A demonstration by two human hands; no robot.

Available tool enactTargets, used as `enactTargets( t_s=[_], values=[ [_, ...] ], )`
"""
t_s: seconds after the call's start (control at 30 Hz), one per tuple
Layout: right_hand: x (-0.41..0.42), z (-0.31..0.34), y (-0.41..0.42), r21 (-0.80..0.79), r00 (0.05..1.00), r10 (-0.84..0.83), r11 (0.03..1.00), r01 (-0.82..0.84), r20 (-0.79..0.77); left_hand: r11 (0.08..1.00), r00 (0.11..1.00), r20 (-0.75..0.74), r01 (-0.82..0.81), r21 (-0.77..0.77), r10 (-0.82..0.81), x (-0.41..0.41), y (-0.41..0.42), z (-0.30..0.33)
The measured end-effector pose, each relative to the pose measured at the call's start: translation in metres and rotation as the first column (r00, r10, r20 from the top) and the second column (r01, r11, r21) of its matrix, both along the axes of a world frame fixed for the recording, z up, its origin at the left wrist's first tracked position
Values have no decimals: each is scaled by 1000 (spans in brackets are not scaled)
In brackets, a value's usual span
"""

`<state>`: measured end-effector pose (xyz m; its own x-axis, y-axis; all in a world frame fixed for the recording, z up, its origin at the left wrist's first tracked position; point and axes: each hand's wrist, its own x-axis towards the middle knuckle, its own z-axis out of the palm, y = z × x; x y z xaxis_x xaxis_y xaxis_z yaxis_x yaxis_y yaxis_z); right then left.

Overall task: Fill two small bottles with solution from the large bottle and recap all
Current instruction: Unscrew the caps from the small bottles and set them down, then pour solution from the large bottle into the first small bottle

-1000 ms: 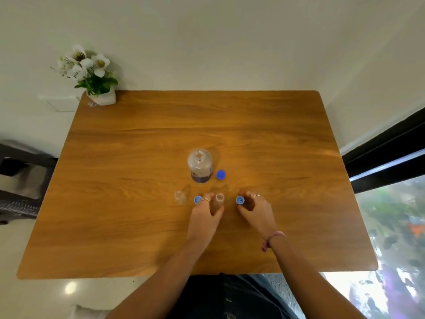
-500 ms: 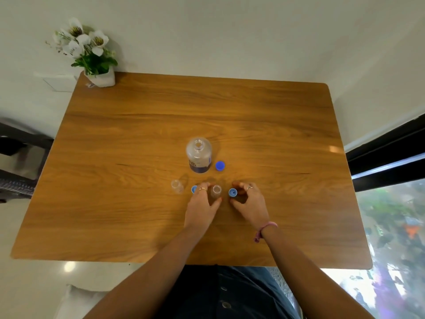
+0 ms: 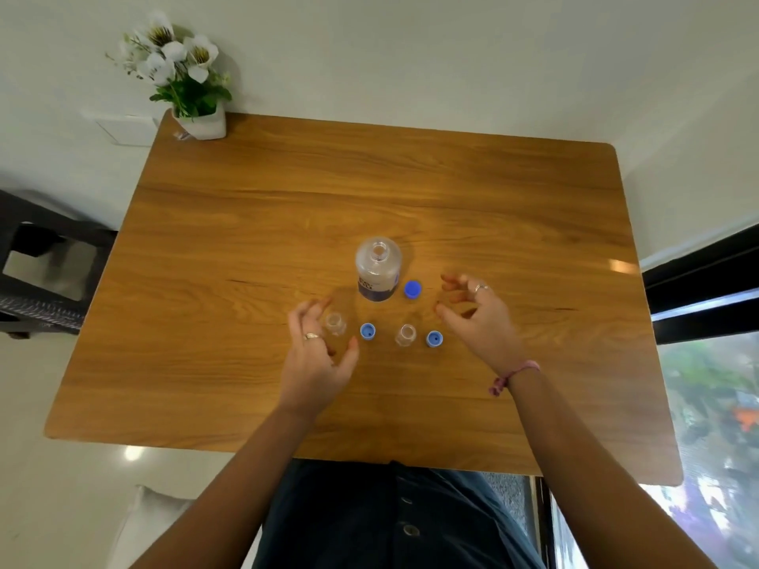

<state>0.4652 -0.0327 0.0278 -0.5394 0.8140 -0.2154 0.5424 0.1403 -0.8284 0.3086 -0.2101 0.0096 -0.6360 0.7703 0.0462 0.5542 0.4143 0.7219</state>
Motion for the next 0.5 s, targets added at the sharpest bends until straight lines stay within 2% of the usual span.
enactTargets(
  t_s=[0.1, 0.23, 0.5],
  values=[
    [-28, 8, 4, 13, 997, 76, 997, -76, 0, 997, 996, 74, -38, -72, 43, -14, 4, -4],
    [-60, 3, 5, 0, 987, 160, 987, -160, 16, 986, 993, 115, 37, -165, -17, -23, 6, -14],
    [-78, -11, -4, -49, 994, 108, 993, -106, 37, 958, 978, 206, 65, -281, -6, -31, 6, -33]
  ],
)
